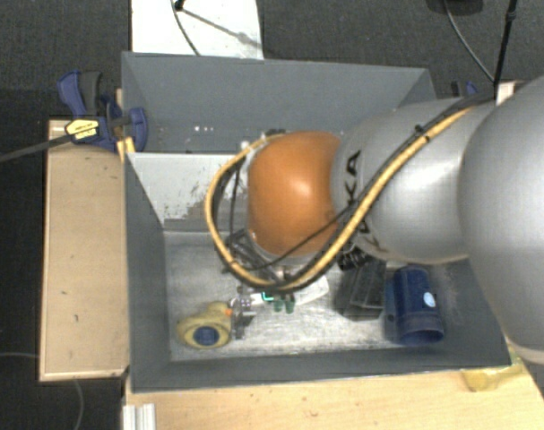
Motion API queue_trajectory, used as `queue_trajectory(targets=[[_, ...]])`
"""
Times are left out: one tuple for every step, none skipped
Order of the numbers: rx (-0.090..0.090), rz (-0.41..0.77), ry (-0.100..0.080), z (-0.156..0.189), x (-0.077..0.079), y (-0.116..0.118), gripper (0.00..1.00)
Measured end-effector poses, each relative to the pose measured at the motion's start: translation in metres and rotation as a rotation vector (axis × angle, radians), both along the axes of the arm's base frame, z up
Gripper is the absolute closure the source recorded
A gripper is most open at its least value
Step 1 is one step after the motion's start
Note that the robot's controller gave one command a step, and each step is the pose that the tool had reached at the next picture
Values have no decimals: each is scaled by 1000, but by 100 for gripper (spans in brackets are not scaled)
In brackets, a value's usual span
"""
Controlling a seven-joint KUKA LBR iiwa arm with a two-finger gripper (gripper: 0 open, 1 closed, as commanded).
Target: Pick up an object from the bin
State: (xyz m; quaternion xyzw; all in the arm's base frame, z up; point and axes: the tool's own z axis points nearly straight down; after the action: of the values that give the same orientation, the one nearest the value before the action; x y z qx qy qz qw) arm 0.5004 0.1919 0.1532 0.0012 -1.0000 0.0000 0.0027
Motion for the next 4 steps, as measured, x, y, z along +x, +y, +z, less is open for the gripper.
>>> queue_trajectory(targets=[[1, -5, -7, 3, 2, -1, 0], [1, 262, -10, -82, -5, -6, 100], [2, 258, -6, -82, -6, -5, 0], [2, 256, -6, -82, -6, -5, 0]])
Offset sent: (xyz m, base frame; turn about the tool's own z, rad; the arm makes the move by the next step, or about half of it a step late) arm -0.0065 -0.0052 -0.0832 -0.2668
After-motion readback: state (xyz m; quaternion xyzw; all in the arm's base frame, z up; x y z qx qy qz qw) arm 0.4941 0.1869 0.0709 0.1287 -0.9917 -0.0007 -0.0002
